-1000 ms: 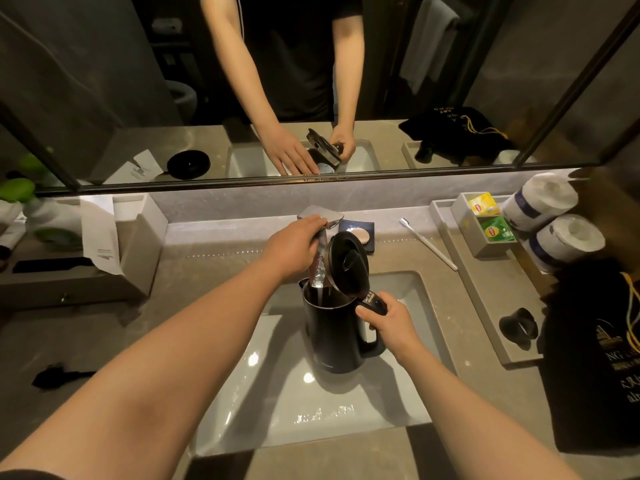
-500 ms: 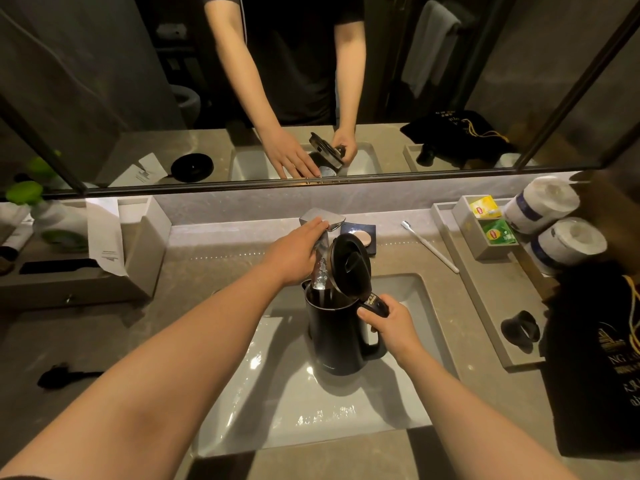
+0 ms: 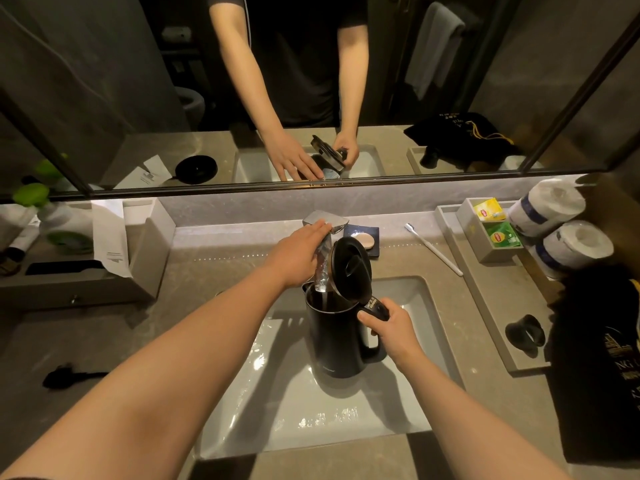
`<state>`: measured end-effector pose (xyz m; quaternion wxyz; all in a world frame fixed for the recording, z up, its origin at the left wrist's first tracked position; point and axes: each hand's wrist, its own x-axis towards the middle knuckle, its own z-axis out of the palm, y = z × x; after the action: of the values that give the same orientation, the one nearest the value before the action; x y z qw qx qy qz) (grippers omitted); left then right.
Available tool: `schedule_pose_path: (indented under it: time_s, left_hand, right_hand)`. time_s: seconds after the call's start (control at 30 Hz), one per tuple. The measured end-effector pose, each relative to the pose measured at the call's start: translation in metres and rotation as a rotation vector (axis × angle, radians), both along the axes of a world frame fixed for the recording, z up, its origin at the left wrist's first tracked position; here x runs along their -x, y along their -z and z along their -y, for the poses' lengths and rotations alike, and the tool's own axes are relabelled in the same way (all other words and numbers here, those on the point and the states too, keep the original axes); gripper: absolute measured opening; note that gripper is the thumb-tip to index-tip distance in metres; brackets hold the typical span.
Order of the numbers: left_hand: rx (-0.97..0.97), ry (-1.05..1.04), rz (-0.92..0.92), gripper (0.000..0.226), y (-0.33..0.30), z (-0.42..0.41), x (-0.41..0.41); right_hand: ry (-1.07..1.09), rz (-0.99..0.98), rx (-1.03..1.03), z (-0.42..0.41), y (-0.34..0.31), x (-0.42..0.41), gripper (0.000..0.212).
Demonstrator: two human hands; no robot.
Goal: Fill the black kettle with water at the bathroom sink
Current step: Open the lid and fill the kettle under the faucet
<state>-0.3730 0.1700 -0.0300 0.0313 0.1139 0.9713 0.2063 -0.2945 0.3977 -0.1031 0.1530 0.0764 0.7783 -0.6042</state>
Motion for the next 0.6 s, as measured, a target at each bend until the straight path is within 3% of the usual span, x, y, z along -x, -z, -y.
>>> schedule_pose_path:
  time_s: [0.6]
  left_hand:
    - [0.016, -0.005, -0.022, 0.067, 0.0064, 0.0001, 0.0025]
  right_hand:
    - [0.021, 0.012, 0.004, 0.0001, -0.0025, 0.0015, 0.016]
